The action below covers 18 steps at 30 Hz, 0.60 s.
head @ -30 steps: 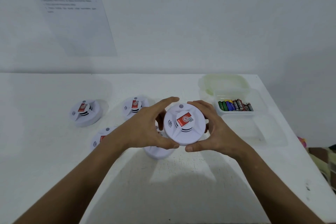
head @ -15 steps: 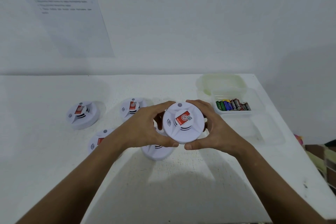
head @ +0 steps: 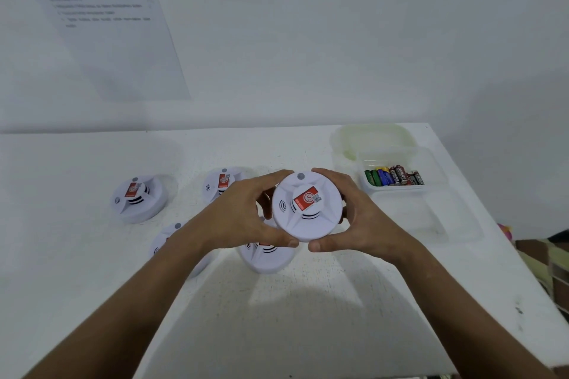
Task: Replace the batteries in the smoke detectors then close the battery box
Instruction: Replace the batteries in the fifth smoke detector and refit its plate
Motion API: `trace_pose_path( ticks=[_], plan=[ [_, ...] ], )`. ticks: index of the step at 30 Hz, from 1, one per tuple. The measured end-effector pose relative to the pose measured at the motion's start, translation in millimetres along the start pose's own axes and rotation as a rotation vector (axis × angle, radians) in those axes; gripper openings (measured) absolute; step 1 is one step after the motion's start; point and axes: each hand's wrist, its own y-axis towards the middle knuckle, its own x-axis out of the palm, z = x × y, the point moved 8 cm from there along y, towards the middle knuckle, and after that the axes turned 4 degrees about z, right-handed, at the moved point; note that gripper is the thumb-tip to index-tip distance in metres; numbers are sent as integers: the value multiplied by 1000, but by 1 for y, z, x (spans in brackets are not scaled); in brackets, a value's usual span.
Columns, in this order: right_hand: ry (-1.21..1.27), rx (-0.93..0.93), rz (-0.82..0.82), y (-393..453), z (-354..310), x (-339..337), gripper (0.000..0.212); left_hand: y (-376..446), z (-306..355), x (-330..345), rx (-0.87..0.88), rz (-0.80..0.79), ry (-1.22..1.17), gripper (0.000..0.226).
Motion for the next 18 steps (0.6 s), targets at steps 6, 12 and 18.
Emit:
trace_pose_path(
  ticks=[6,12,18],
  plan=[
    [-15,9,20,-1,3,-3,103,2,-5,2,-22,-2,-1,76],
    [-21,27,17,2,6,-4,105,4,-7,2,-16,7,6,77],
    [-25,13,46,3,8,-5,103,6,-12,3,-23,2,6,79]
  ],
)
